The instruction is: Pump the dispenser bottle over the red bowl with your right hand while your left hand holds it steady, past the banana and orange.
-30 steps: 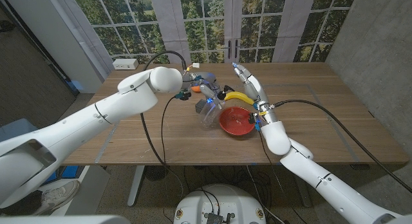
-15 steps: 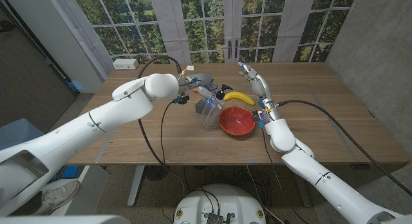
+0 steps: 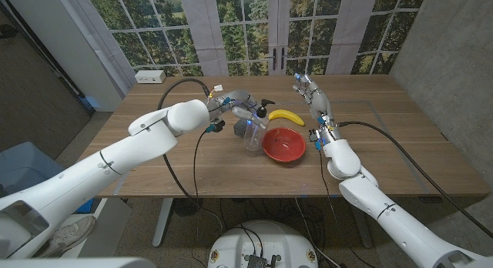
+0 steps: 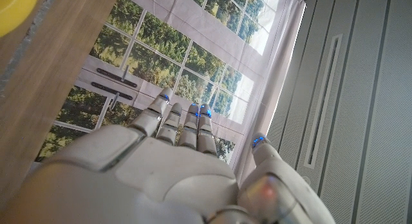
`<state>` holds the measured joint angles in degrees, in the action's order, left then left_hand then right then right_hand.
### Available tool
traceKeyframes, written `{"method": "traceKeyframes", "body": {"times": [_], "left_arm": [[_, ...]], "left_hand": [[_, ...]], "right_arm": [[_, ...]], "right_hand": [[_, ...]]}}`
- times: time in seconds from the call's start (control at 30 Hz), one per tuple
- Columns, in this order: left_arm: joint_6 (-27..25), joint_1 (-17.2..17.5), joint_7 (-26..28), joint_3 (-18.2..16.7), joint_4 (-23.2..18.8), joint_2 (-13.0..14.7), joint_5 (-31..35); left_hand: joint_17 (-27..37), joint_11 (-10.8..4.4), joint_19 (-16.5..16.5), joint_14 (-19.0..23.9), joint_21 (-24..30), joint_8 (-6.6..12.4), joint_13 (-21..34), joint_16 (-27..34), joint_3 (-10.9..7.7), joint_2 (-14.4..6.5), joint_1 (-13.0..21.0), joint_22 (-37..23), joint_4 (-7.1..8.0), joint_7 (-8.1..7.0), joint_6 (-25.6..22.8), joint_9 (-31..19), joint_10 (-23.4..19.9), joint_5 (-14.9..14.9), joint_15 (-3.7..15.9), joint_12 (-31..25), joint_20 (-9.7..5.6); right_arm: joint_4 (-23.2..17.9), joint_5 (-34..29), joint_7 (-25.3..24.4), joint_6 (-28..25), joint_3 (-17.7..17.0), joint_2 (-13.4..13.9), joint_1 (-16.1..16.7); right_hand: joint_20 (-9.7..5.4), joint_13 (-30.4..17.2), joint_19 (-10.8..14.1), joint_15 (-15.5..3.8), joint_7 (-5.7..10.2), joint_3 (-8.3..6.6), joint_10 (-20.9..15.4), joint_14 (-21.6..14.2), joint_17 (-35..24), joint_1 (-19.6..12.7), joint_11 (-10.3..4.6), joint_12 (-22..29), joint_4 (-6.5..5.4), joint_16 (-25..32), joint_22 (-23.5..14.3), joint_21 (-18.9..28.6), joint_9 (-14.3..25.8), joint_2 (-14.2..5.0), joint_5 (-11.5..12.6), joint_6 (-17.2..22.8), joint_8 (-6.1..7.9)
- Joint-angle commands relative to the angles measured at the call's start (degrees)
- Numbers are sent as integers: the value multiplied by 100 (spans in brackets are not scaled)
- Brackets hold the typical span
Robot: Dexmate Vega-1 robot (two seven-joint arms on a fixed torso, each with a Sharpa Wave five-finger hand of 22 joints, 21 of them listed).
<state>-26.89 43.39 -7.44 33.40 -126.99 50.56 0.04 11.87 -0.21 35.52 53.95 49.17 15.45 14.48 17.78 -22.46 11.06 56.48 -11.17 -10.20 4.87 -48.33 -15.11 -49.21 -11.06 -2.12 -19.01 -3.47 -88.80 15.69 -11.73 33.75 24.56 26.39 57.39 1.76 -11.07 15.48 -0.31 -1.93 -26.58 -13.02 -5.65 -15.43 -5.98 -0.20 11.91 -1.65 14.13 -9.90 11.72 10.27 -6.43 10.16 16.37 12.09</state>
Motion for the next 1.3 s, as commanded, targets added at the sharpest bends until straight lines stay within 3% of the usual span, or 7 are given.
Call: {"method": "traceKeyframes", "body": {"times": [0.03, 0.33, 0.7, 0.9, 1.17, 1.3], "left_arm": [[36, 574, 689, -347, -204, 71, -335], [-310, 885, 1024, -542, -545, 202, -535], [-764, 1423, 1839, -865, -848, 235, -641], [-673, 1746, 2373, -973, -867, 168, -539], [-850, 1963, 2498, -1170, -824, 124, -878], [-593, 2170, 2636, -1325, -730, 110, -999]], "left_hand": [[154, -1063, -25, 955, 46, 32, 878, 39, -62, -1874, 1824, -8, 22, -461, -443, -21, -1073, -21, 1598, 10, -675], [166, -1066, -42, 944, 82, 20, 907, 39, -61, -1870, 1821, -3, 17, -464, -447, -30, -1077, -23, 1598, 13, -676], [178, -1062, -55, 946, 126, 3, 929, 44, -63, -1873, 1816, 2, 17, -461, -448, -35, -1080, -27, 1598, 23, -666], [177, -1062, -60, 949, 151, -6, 934, 43, -63, -1871, 1814, 5, 15, -465, -451, -39, -1095, -29, 1599, 28, -667], [173, -1063, -64, 941, 186, -16, 917, 35, -61, -1861, 1810, 10, 12, -471, -458, -45, -1099, -31, 1599, 55, -670], [170, -1052, -70, 938, 200, -23, 906, 32, -60, -1858, 1807, 12, 12, -479, -459, -46, -1119, -32, 1599, 63, -672]], "right_arm": [[337, 834, 372, 99, -192, -165, -45], [589, 1163, 503, 53, -272, -267, -130], [911, 1564, 621, 149, -418, -431, -197], [936, 1503, 455, 141, -470, -469, -164], [993, 1430, 373, 197, -481, -518, -161], [990, 1344, 296, 187, -490, -507, -160]], "right_hand": [[0, -15, 42, 23, -14, -8, -65, -60, -24, -26, -2, 15, 38, 56, -8, 27, 31, -248, -5, 63, 4], [27, -17, 55, 47, -21, -16, -83, -66, -30, -40, 22, 11, 51, 63, -9, 23, 32, -254, -6, 81, -4], [39, -18, 60, 63, -25, -22, -99, -83, -37, -50, 36, 8, 62, 75, -11, 18, 34, -259, -6, 91, -13], [53, -20, 60, 75, -31, -25, -106, -81, -42, -54, 65, 6, 66, 77, -12, 14, 35, -262, -6, 93, -19], [56, -22, 64, 76, -40, -26, -123, -88, -51, -55, 76, 6, 68, 85, -14, 11, 36, -263, -7, 118, -19], [57, -23, 65, 87, -43, -27, -128, -99, -55, -55, 78, 5, 69, 92, -14, 10, 36, -263, -7, 121, -22]]}}
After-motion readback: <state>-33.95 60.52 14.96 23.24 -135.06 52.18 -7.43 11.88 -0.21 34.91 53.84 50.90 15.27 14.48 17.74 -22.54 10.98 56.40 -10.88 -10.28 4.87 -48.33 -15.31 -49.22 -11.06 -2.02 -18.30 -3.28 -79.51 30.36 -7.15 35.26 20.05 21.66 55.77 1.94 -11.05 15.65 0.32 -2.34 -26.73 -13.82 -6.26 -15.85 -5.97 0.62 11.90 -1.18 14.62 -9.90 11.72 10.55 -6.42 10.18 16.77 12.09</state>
